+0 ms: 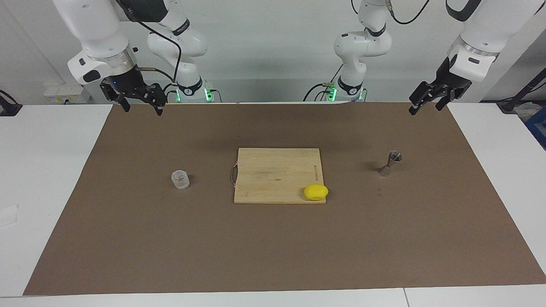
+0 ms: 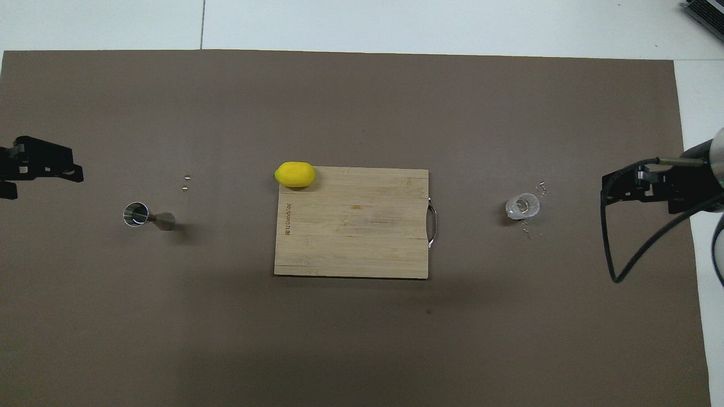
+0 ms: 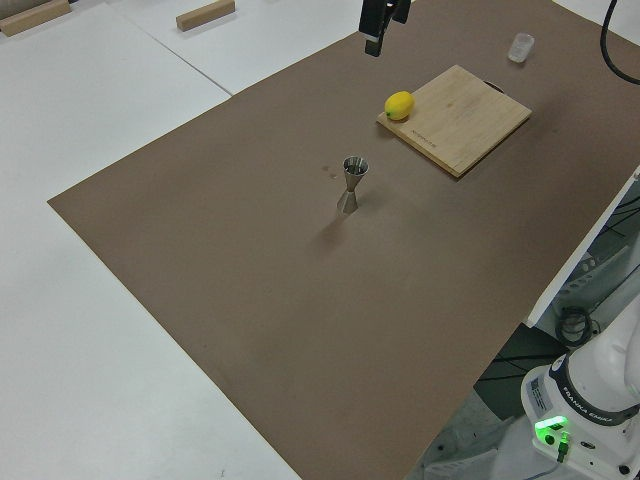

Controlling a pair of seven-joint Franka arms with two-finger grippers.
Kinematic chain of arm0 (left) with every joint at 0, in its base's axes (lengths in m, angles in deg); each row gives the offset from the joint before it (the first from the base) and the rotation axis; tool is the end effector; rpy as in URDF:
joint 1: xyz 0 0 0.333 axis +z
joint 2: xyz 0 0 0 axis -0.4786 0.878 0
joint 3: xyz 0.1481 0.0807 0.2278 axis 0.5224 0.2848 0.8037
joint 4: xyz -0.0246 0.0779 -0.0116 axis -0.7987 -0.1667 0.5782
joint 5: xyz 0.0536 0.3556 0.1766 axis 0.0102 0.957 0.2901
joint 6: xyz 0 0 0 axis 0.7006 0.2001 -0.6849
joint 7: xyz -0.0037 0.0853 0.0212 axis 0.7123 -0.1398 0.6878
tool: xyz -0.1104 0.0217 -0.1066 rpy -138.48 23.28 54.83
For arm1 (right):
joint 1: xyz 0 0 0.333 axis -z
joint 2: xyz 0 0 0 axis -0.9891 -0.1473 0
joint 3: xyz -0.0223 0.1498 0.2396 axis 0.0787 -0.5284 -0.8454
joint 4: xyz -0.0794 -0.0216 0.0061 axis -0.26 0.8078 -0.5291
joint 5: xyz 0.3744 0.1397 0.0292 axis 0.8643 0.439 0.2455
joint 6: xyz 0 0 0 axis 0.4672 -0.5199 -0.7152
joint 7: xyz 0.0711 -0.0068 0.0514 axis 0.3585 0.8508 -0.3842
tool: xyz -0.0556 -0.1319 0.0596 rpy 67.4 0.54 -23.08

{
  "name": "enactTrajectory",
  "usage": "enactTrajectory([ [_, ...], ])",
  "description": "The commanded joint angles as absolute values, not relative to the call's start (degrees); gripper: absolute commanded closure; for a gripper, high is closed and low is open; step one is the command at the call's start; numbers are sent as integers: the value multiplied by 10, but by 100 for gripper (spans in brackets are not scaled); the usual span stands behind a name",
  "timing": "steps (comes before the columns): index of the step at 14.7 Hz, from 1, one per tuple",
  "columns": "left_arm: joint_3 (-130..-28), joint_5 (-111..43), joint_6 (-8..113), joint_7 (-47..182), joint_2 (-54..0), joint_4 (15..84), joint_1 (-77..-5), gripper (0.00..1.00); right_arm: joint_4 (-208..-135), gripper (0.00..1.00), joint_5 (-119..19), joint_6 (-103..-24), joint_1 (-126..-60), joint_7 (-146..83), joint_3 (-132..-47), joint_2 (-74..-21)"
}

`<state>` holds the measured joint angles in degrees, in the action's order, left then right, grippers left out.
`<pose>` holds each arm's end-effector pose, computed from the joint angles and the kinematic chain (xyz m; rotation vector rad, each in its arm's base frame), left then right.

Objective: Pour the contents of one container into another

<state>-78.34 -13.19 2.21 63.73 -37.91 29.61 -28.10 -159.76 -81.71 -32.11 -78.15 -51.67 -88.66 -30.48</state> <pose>0.5526 -0.0274 0.5643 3.0497 0.2593 0.0007 0.5422 0.0282 0.5425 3.1001 -0.2354 -0.0964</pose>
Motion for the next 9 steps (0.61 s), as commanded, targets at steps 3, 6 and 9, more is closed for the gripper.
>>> enactTrajectory([
  [3,-776,-120,33,637,-386,308,-292,0,-1610,0,-804,-328,-776,-518,-887,-293],
  [6,-776,-120,70,633,-387,321,-290,0,-1610,0,-804,-328,-776,-518,-887,-293],
  [9,-776,-120,162,632,-406,373,-284,0,-1610,0,-804,-328,-776,-518,-887,-293],
])
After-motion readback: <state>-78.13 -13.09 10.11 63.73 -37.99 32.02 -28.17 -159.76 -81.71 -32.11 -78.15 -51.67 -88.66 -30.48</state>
